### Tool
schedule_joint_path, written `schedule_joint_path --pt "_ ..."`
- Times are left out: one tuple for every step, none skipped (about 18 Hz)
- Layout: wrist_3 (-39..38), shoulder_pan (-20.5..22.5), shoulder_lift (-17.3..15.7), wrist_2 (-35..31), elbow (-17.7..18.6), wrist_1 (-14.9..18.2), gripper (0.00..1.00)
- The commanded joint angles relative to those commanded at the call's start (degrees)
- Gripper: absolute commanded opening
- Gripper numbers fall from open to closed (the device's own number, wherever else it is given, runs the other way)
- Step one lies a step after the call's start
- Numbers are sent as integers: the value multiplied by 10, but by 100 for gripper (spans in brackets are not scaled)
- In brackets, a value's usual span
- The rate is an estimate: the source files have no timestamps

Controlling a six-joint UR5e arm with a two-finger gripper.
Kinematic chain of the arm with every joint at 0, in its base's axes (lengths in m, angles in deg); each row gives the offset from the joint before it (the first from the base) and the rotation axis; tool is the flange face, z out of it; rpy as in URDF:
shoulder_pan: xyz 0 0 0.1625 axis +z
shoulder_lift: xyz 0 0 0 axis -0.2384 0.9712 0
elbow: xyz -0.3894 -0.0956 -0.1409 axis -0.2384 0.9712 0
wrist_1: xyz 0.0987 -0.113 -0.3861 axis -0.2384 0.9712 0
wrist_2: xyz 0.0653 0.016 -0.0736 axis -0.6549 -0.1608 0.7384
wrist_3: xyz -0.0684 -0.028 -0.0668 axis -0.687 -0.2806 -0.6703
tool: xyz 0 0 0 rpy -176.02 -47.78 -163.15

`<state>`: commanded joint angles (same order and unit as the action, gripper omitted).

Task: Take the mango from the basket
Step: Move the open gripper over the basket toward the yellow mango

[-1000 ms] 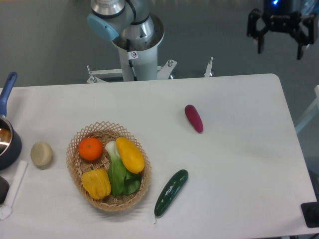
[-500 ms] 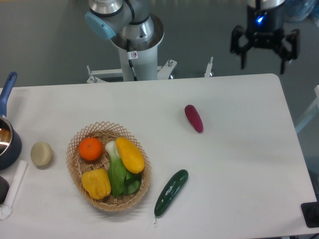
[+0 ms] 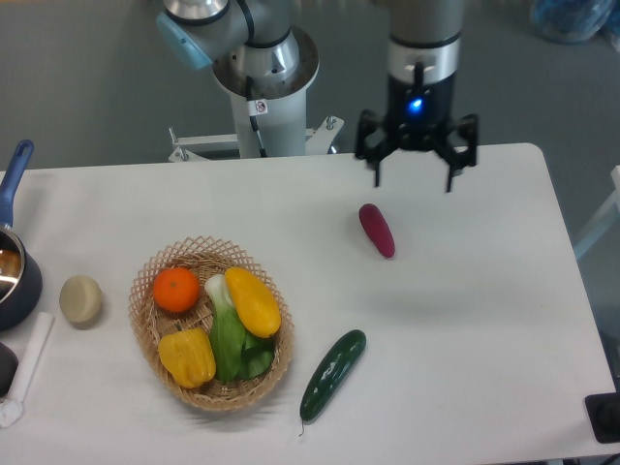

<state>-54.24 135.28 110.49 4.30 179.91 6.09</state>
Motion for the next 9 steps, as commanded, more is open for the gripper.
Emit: schedule_joint_path --pt "-31 -10 4 -1 1 -1 100" --pt "-49 -14 8 -1 4 -4 100" --pt "-52 -26 11 0 6 -7 100" --pt "-56 -40 18 -1 11 -15 100" --pt "-58 -50 20 -1 14 -25 100" --pt "-69 -54 26 3 14 -37 100" --pt "-92 -60 37 5 12 -41 100" --pt "-108 -75 49 5 5 -41 100" --pt "-115 -88 61 4 4 -40 100"
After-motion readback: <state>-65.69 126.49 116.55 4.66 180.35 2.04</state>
